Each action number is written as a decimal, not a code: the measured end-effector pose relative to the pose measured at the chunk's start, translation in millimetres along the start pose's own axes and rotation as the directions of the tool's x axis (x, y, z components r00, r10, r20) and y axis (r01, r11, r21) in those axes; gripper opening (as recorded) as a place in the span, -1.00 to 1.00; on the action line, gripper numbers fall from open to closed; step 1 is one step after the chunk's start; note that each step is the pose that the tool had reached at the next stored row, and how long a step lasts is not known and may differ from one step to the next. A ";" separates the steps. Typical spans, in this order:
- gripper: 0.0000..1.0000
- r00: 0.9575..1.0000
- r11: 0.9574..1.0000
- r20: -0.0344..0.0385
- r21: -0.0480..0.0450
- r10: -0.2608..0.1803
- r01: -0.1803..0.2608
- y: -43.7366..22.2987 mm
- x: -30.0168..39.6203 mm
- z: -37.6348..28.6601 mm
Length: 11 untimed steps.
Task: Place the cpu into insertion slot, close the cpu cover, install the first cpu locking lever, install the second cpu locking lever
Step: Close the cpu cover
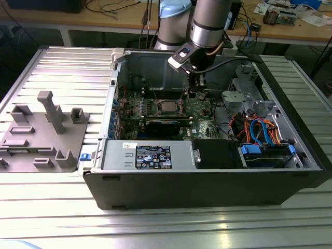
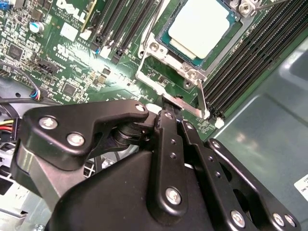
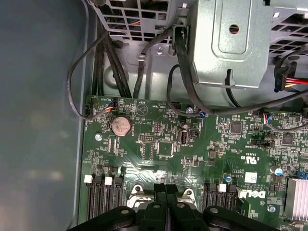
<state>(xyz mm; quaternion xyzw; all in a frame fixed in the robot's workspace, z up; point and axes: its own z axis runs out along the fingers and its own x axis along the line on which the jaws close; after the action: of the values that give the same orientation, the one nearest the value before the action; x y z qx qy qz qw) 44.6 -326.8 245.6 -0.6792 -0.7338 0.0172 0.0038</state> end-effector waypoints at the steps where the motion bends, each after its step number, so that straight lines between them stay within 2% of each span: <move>1: -0.79 1.000 1.000 0.000 0.000 0.000 0.000 -0.4 0.0 0.0; 11: -0.79 1.000 1.000 0.000 0.000 0.000 0.000 -9.9 0.8 0.7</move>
<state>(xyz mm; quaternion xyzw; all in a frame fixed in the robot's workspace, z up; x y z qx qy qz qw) 34.7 -326.8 245.1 -0.6791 -0.7338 0.0171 0.0038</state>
